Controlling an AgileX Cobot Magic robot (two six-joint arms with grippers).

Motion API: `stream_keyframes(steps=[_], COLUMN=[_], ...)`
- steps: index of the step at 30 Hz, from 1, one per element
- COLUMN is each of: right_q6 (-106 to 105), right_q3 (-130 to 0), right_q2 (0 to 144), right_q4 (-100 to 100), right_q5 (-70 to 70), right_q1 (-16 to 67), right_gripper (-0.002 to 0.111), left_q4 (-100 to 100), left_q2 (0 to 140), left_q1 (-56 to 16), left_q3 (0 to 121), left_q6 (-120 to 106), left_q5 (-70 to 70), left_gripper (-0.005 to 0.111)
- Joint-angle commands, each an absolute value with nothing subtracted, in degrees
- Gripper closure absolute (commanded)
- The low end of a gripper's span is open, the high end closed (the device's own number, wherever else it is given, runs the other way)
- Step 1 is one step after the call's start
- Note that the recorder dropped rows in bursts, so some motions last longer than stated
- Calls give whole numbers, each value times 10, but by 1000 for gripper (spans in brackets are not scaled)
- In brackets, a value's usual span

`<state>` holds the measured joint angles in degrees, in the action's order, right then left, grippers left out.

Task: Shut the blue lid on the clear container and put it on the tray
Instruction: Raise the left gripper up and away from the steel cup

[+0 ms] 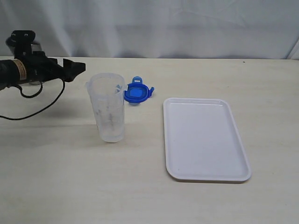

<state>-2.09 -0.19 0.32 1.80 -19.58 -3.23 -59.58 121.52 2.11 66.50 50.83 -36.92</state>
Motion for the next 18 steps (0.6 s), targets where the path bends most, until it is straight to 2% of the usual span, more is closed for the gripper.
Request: stream_keyframes(steps=[1,5,7,10,18], right_q6=[-21,-21,-21,-21,-21], right_q3=[0,0,0,0,0], right_q2=[0,0,0,0,0], right_q4=[18,18,18,18,18], right_q5=[-196,-196,-196,-196,-196], right_q1=[-32,-32,-32,-32,-32], right_gripper=[104,104,104,104,104], left_q4=[-598,-662,-696,-782,-942], left_q2=[1210,1213,1213,1213,1213], left_q1=[14,12,12,7,-11], left_q3=[708,729,742,773,828], left_q6=[564,611,663,736,938], left_q5=[-289,-349,-381,-389,-381], left_gripper=[30,62,71,77,77])
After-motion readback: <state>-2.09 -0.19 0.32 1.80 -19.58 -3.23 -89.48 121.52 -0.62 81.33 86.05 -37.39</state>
